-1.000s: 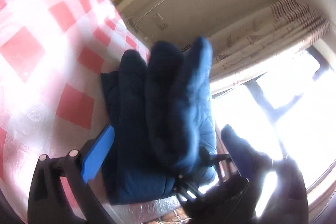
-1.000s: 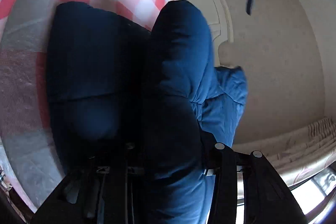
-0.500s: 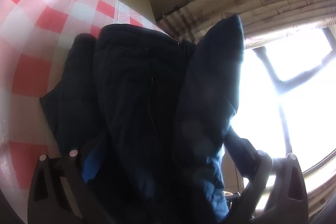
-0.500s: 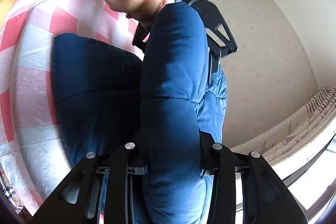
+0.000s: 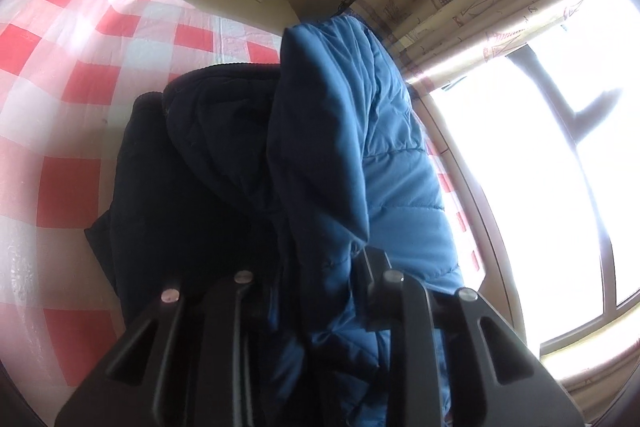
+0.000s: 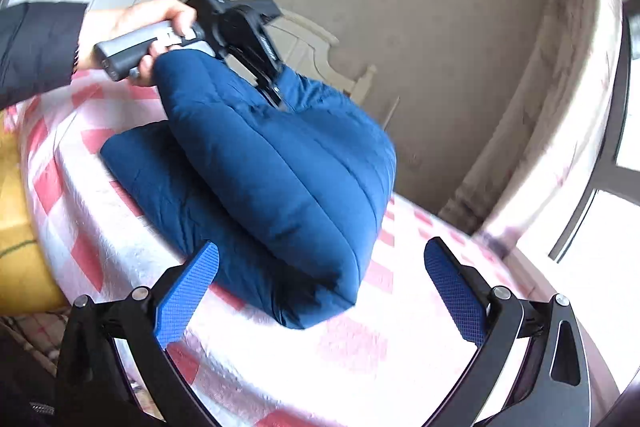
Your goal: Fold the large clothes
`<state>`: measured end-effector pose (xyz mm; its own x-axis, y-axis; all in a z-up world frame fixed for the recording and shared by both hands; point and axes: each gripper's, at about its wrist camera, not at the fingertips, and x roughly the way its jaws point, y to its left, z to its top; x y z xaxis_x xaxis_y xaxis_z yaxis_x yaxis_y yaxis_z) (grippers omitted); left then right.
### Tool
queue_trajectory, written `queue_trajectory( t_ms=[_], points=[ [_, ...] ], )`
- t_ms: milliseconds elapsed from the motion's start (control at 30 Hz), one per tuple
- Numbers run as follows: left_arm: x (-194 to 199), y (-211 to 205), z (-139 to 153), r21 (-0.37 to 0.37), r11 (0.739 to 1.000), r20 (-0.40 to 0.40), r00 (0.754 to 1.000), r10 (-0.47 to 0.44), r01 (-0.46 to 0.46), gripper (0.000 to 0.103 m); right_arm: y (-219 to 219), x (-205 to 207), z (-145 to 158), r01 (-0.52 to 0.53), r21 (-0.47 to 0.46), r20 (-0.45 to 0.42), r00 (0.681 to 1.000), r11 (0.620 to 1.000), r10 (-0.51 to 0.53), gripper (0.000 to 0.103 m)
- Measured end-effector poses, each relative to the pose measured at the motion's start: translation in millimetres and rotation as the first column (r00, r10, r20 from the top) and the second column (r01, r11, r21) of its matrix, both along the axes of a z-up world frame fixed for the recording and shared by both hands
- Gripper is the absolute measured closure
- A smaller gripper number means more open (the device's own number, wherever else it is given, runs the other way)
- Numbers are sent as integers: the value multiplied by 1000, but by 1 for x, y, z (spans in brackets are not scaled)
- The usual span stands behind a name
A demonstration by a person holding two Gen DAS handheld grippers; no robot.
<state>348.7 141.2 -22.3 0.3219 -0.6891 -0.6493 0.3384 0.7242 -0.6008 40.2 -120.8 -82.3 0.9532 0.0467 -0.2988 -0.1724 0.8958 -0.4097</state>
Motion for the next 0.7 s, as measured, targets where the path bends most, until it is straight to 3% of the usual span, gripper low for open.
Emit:
queue_trajectory(
  t_ms=[100,133,300,333,433,567,633,700],
  points=[
    [2,-3,1,1,1000,0,1000,3,-3,77,-18,19,-1,21,88,-70,997,996,-15,14],
    [2,-3,1,0,1000,0,1000,6,-6,77,3,20,-2,20,111,-82,997,994,-10,16],
    [-16,-2,12,5,999,13,999,37,-37,81,27,36,-9,107,111,-106,990,988,-95,23],
    [-23,0,18,19,999,35,998,43,-44,83,31,40,-9,121,107,-100,989,987,-110,24],
    [-49,-11,55,28,998,140,989,43,-48,88,32,33,-22,152,31,-122,982,988,-147,48],
    [-94,-8,97,-46,999,281,959,23,-10,90,31,41,-27,157,54,-172,974,986,-146,49],
    [-98,9,79,-69,997,284,958,43,-25,90,33,40,-27,161,40,-172,973,986,-152,49],
    [-82,40,31,-97,990,193,974,117,-100,90,33,42,-29,157,44,-185,972,987,-146,49]
  ],
)
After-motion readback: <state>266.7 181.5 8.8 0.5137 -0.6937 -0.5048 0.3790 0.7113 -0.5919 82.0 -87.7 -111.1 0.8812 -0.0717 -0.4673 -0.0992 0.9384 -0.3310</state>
